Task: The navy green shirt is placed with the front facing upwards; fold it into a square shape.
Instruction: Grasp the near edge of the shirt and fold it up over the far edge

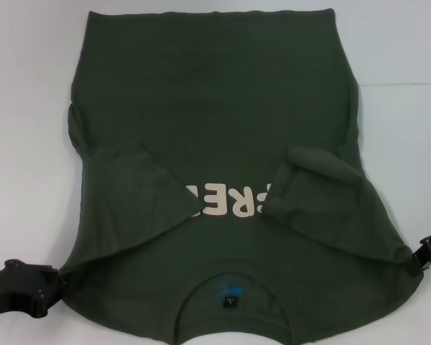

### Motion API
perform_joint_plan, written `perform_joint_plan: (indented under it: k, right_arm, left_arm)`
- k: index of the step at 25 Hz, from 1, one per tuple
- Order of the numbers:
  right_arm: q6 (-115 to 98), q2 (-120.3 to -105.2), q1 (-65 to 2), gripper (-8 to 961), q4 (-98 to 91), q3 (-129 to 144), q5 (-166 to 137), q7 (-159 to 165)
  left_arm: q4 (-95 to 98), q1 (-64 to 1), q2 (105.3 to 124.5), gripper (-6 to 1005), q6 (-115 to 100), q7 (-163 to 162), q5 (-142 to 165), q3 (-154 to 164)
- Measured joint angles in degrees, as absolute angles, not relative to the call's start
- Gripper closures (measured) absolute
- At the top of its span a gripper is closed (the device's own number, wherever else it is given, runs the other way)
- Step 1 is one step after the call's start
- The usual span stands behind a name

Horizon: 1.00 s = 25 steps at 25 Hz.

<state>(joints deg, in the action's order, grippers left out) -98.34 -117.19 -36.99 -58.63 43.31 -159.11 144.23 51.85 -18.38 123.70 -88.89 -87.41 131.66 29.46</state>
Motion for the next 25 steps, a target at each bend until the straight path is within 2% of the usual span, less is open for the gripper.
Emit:
perform_joint_plan:
  k: [7,18,25]
  right_arm:
    - [-101.2,-116.39,-36.5,927,-58.2,38.6,-156.3,140.0]
    - [-104.6,-114.08,-32.1,934,-56.3,34.1,-149.6,135.7]
    - [-105.9,-113.59,-30.2,933,-56.0,31.0,-148.9,133.8]
  left_arm:
    - [51.8,-18.2,123.22,966,-91.4,-89.9,132.7,26.5]
    - [51.9,-17.9,122.62,966,-96.2,-96.2,136.5,22.2]
    - [51.9,-16.7,122.61,966,-96.8,-100.2,136.7,18.0]
